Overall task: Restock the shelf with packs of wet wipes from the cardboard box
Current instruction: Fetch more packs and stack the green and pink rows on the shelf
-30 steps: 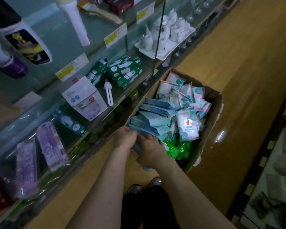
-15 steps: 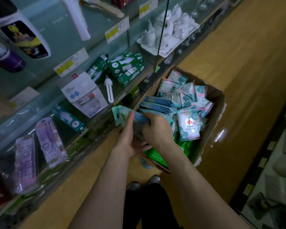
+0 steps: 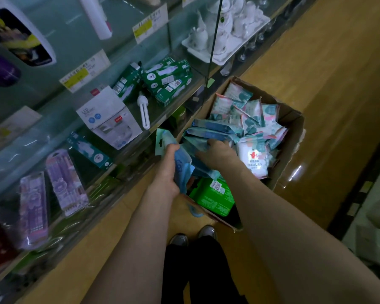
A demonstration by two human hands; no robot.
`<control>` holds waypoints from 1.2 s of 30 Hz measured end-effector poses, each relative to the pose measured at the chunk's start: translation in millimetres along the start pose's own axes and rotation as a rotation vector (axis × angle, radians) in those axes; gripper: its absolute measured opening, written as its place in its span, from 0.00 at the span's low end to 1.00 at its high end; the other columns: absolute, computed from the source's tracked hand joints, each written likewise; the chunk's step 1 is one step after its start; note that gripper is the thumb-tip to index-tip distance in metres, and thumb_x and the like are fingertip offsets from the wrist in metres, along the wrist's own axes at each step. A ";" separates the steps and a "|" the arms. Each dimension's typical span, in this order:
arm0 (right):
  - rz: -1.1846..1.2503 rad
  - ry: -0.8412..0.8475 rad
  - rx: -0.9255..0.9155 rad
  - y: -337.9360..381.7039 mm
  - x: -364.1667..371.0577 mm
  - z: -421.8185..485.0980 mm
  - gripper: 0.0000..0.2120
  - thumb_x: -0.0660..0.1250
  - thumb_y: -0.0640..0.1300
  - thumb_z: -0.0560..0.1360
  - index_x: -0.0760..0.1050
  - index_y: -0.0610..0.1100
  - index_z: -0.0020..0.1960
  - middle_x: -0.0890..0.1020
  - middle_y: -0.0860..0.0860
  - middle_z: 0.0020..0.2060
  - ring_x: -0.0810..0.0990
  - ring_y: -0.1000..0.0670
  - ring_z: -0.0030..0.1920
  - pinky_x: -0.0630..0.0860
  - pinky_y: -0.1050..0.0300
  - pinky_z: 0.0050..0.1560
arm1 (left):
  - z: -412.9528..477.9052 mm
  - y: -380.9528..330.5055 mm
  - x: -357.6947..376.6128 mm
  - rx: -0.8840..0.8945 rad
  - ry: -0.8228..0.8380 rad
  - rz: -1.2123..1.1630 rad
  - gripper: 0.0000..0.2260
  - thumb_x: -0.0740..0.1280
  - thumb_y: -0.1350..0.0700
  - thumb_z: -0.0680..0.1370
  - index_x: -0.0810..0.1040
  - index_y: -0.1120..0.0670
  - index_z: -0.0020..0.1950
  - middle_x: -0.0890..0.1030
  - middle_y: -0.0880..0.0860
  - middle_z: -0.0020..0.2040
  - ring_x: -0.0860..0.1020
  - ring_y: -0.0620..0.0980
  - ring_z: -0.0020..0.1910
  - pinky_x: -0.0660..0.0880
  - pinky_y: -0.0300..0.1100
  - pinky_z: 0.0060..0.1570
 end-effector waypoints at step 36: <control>1.630 -0.785 0.123 -252.4 -134.9 -332.9 0.12 0.64 0.55 0.75 0.75 0.51 0.54 0.79 0.51 0.52 0.76 0.49 0.55 0.75 0.52 0.54 | -229.0 130.9 273.5 0.233 0.644 0.561 0.13 0.66 0.44 0.74 0.76 0.53 0.46 0.77 0.52 0.35 0.76 0.49 0.30 0.74 0.42 0.41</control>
Point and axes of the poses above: each hand's wrist, its own z-axis towards the middle knuckle, its own x-axis out of the palm, y = z × x, the point moved 8 cm from there along z, towards the middle knuckle
